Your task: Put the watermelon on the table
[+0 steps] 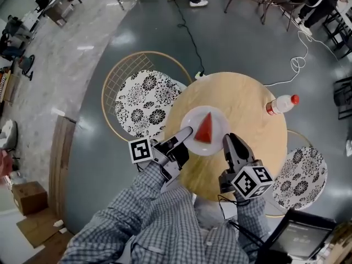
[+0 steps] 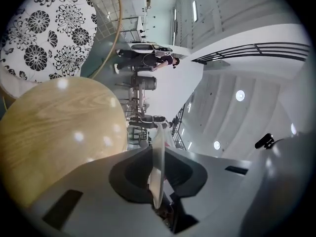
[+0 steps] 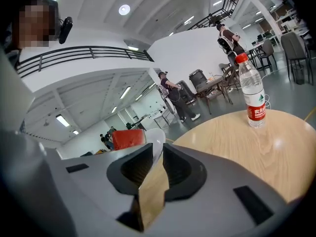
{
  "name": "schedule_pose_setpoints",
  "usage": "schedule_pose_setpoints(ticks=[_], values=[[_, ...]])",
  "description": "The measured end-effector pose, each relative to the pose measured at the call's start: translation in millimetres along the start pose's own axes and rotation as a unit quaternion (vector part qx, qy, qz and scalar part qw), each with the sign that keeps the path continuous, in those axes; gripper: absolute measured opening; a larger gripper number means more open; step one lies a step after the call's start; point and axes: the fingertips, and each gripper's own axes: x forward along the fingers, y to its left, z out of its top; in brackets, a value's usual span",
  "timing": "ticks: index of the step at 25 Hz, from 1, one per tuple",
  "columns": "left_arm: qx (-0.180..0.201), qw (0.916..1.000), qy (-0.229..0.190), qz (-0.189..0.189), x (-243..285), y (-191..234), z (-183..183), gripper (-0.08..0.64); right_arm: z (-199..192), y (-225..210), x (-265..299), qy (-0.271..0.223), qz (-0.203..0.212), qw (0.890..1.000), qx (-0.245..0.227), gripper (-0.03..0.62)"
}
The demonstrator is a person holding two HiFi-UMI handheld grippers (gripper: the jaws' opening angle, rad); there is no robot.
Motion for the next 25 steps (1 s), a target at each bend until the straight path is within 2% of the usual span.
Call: schedule_pose_setpoints(ticks=[11, 20, 25], values=[[-0.005, 0.9989, 0.034, 0.033, 50, 52, 76, 0.054, 0, -50, 91, 0.021, -0.058, 0.998, 0.027, 0.071], [-0.035, 0.9965, 0.024, 0.072, 81, 109, 114, 0.052, -10, -99, 145, 0.026, -0.098, 0.994, 0.052, 0.071], [-0.018, 0.9937, 0.025, 0.108, 90, 132, 124, 0.052, -17, -119, 161, 0.038, -0.112, 0.992, 0.054, 0.071]])
